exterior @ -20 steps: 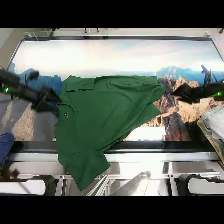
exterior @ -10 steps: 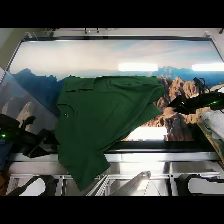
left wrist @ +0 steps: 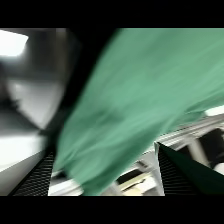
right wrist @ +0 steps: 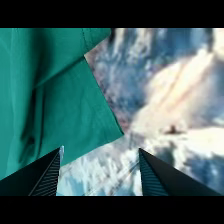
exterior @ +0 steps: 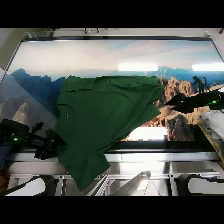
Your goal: Fold the shirts.
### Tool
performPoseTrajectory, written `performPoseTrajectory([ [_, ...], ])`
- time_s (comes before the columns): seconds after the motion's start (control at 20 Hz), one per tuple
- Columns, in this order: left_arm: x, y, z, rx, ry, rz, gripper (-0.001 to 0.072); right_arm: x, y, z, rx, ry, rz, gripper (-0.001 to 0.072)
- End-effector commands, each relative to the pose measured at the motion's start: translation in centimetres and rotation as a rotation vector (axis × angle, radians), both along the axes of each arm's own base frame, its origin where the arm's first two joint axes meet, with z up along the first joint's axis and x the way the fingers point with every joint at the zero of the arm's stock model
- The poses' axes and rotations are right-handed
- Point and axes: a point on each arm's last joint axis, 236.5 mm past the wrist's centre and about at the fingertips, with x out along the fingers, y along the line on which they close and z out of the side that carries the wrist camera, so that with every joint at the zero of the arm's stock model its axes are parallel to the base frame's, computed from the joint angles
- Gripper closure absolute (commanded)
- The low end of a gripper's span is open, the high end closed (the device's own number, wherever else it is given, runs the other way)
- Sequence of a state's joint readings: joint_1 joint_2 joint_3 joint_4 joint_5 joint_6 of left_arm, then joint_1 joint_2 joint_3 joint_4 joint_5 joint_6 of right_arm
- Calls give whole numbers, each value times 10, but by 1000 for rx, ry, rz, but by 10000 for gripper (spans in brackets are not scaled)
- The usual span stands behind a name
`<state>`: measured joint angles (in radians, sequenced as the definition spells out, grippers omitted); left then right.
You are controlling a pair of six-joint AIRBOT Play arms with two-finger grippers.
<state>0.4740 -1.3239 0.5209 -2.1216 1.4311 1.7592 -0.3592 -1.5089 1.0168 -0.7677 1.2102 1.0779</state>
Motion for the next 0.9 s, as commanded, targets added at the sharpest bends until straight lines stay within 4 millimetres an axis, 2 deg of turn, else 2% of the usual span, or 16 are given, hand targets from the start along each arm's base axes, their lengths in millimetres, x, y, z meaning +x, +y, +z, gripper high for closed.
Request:
performPoseTrajectory([
  [0.0,14,-13,-9,-63,-32,22,11,0,1,1,5,-4,2,186],
  [0.15,11,-27,-15,-88,-33,-37,12,0,1,1,6,-3,3,185],
  [0.2,8,-32,-16,-89,-29,-70,114,0,1,1,5,-3,3,185],
  [0.25,6,-36,-17,-94,-36,-105,324,0,-1,0,1,-1,-1,186],
  [0.3,3,-39,-17,-98,-52,-144,573,0,-5,0,1,5,-14,185],
  [0.35,2,-42,-17,-102,-59,-168,686,0,-9,-1,4,13,-33,185],
  [0.45,6,-44,-15,-101,-72,-192,685,-1,-15,-2,2,16,-45,186],
  [0.55,17,-42,-7,-108,-95,-207,685,-2,-11,-9,11,32,-32,187],
  [0.65,30,-40,3,-113,-117,-219,685,-4,0,-24,34,71,-12,273],
  [0.75,38,-38,13,-121,-127,-228,685,-4,17,-38,72,96,14,273],
  [0.85,44,-37,21,-131,-137,-240,685,4,33,-44,117,86,9,272],
])
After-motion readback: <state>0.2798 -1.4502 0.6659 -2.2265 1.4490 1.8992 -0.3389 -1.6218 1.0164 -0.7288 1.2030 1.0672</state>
